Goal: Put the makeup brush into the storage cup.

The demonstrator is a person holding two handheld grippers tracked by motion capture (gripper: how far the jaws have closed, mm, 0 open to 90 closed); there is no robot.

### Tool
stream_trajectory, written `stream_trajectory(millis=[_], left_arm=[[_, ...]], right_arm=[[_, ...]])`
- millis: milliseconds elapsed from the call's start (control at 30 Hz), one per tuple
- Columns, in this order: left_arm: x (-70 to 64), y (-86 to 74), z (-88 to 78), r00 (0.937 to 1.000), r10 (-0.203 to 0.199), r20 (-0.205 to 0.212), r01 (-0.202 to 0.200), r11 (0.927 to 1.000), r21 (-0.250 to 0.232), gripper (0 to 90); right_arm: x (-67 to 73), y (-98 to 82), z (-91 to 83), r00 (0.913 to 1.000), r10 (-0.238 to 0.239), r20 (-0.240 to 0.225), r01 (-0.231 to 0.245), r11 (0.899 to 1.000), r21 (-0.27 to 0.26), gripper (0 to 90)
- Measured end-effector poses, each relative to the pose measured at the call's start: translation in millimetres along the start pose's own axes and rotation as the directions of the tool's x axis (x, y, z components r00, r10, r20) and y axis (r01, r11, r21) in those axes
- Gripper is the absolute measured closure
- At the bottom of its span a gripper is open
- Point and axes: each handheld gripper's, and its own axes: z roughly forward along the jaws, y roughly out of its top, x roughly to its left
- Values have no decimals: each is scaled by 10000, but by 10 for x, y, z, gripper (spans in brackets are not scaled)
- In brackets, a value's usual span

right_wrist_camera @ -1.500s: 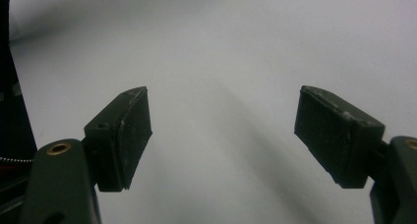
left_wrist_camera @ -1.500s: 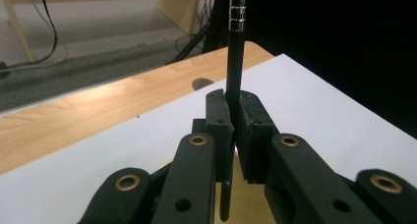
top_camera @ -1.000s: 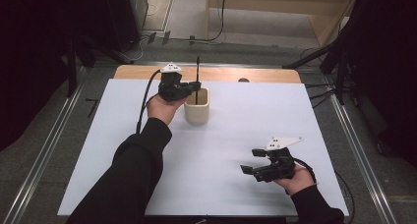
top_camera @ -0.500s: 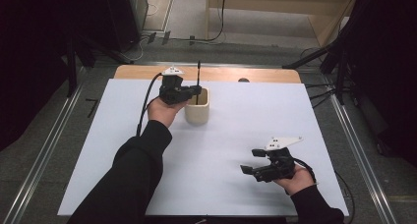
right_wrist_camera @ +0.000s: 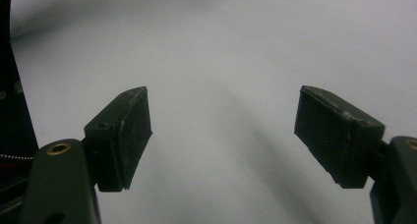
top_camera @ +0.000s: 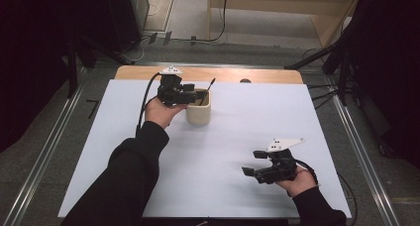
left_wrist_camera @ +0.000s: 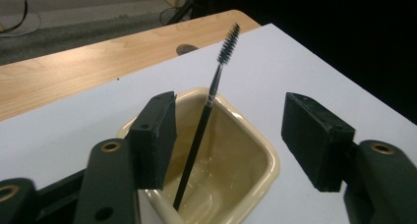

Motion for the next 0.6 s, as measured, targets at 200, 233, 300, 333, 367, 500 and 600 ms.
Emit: stream_trajectory(millis=[200,233,300,333,367,500,600], left_arm=[[-27,25,-130,9998,-52,173,47,9995,300,342],[-33,26,-150,9997,-33,249,24,9994,359,341],[-40,25,-180,9985,-2,553,-25,9989,473,329],[-52,21,-194,9981,102,614,-133,9987,493,323],[-64,20,-211,9980,208,605,-242,9981,563,323],[-96,5,-275,9964,142,837,-200,9974,687,312],[-115,-11,-305,9957,140,918,-215,9964,818,307]], right_arm=[[2,2,12,10000,-31,0,31,10000,-3,226],[2,2,14,10000,-30,-1,30,10000,3,226],[2,2,13,10000,-29,7,29,10000,-1,226],[1,2,13,10000,-25,10,25,10000,-4,226],[0,2,11,10000,-25,29,25,10000,-10,226],[1,1,11,10000,7,24,-7,10000,3,226],[1,1,13,10000,10,15,-10,10000,4,226]])
